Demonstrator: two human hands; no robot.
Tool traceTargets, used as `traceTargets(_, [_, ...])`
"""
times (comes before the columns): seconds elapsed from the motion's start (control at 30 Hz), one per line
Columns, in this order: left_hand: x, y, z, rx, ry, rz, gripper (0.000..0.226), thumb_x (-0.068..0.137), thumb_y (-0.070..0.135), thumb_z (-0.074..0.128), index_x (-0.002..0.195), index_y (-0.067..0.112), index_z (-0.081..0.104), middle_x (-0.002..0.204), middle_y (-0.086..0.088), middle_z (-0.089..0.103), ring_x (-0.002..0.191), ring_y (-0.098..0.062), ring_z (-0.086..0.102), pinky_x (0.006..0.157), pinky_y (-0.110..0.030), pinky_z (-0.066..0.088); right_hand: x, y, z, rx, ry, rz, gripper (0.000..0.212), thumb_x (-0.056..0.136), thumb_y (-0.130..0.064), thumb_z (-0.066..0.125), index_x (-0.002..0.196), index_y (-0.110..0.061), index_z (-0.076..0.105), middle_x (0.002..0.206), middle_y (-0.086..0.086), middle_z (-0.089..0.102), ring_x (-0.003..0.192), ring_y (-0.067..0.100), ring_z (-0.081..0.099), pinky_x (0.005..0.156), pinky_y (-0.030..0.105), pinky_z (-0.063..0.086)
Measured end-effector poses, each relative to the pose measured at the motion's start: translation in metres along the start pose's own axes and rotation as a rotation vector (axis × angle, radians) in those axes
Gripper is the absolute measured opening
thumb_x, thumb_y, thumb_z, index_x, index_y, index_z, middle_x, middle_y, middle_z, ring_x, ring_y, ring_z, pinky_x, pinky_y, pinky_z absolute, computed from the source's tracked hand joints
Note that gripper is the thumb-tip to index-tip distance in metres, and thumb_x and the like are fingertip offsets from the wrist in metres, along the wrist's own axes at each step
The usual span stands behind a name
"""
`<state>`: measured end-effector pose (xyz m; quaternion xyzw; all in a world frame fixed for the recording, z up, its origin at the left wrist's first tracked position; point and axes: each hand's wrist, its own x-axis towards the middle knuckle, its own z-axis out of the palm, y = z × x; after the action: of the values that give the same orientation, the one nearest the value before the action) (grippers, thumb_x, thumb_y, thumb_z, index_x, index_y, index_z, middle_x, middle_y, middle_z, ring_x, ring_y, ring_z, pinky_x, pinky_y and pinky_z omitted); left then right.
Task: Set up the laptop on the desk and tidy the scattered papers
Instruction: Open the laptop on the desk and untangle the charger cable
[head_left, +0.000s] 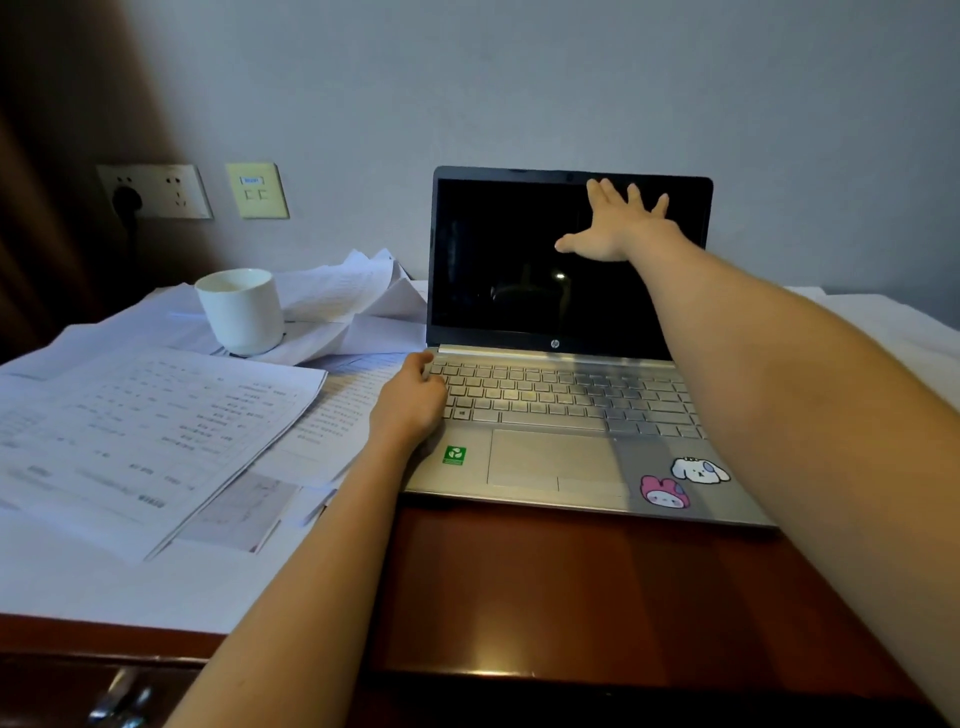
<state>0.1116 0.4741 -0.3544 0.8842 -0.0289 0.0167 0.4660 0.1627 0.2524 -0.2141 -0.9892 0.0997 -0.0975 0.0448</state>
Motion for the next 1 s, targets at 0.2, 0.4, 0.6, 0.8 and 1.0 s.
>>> traceTargets(0.2, [0.001,0.001,0.000,0.034,0.012,0.012,0.045,0.098,0.022,0.037,0.143,0.021,0.031,0.123,-0.004,0.056,0.104,-0.025,0.057,0.096,-0.039,0.044,-0.022,0.012,0.008,0.156,0.066,-0.070,0.084,0.093,-0.031,0.051,0.151,-0.021,-0.009,0.159,0.003,-0.007,0.146,0.027,-0.010,0.116,0.051,-0.004])
traceTargets(0.4, [-0.002,0.003,-0.002,0.009,0.091,-0.032,0.044,0.097,0.017,0.040,0.140,0.015,0.036,0.135,-0.012,0.051,0.120,-0.029,0.049,0.096,-0.036,0.039,-0.083,0.055,0.061,0.345,-0.012,0.120,0.082,0.093,-0.031,0.053,0.151,-0.018,-0.003,0.159,0.009,0.000,0.146,0.031,0.002,0.116,0.050,0.011])
traceTargets(0.6, [-0.008,0.009,-0.003,-0.029,0.131,-0.125,0.043,0.092,0.015,0.046,0.135,0.012,0.043,0.131,-0.017,0.053,0.121,-0.032,0.048,0.097,-0.036,0.038,-0.144,0.085,0.093,0.583,-0.089,0.282,0.051,0.091,-0.017,0.053,0.139,-0.010,0.034,0.137,0.012,0.049,0.123,0.031,0.047,0.096,0.034,0.040])
traceTargets(0.8, [-0.014,0.007,-0.009,-0.188,0.188,-0.175,0.033,0.086,0.019,0.054,0.118,0.011,0.059,0.123,-0.011,0.059,0.117,-0.027,0.049,0.091,-0.031,0.036,-0.168,0.084,0.098,0.653,0.045,0.381,0.049,0.087,-0.014,0.052,0.135,-0.013,0.042,0.133,0.009,0.053,0.122,0.030,0.047,0.093,0.033,0.042])
traceTargets(1.0, [-0.024,0.008,-0.009,-0.263,0.223,-0.186,0.031,0.084,0.025,0.058,0.113,0.014,0.060,0.120,-0.010,0.061,0.114,-0.027,0.052,0.101,-0.039,0.041,-0.175,0.086,0.088,0.777,0.082,0.383,0.051,0.088,-0.010,0.055,0.137,-0.011,0.042,0.134,0.010,0.052,0.120,0.027,0.049,0.083,0.024,0.035])
